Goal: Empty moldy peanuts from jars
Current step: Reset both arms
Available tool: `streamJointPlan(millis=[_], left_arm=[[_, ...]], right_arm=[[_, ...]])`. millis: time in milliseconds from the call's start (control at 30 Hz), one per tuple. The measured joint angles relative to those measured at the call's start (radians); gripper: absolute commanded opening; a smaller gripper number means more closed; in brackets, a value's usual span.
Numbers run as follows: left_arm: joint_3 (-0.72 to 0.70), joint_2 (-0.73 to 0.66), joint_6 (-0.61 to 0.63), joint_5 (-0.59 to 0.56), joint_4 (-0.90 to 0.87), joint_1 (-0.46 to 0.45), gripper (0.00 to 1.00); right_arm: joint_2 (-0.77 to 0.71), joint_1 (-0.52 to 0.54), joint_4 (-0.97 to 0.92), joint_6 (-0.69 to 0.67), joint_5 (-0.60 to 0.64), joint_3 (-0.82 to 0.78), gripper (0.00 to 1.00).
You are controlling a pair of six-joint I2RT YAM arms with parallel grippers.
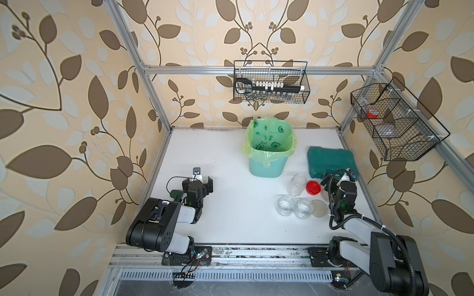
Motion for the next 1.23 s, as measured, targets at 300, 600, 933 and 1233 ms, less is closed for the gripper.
streamJointPlan(millis=[300, 600, 933, 1233], left_arm=[[0.048, 0.021, 0.0, 0.048, -0.001, 0.0, 0.99], [0.056, 0.022, 0.0, 0.063, -0.028, 0.001, 0.99], [0.13, 0.029, -0.005, 0.121, -0.122, 0.053, 0.99], [0.141, 0.039, -0.005, 0.156, -0.17, 0.06, 0.99]], right_arm=[[0.246, 0.11, 0.227, -0.107, -0.015, 0.03, 0.99], [0.326, 0.179, 0.288, -0.18, 0.034, 0.067, 0.99], [0.33, 0.187, 0.289, -0.193, 0.068, 0.07, 1.0], [0.331, 0.187, 0.288, -0.194, 0.069, 0.079, 1.0]])
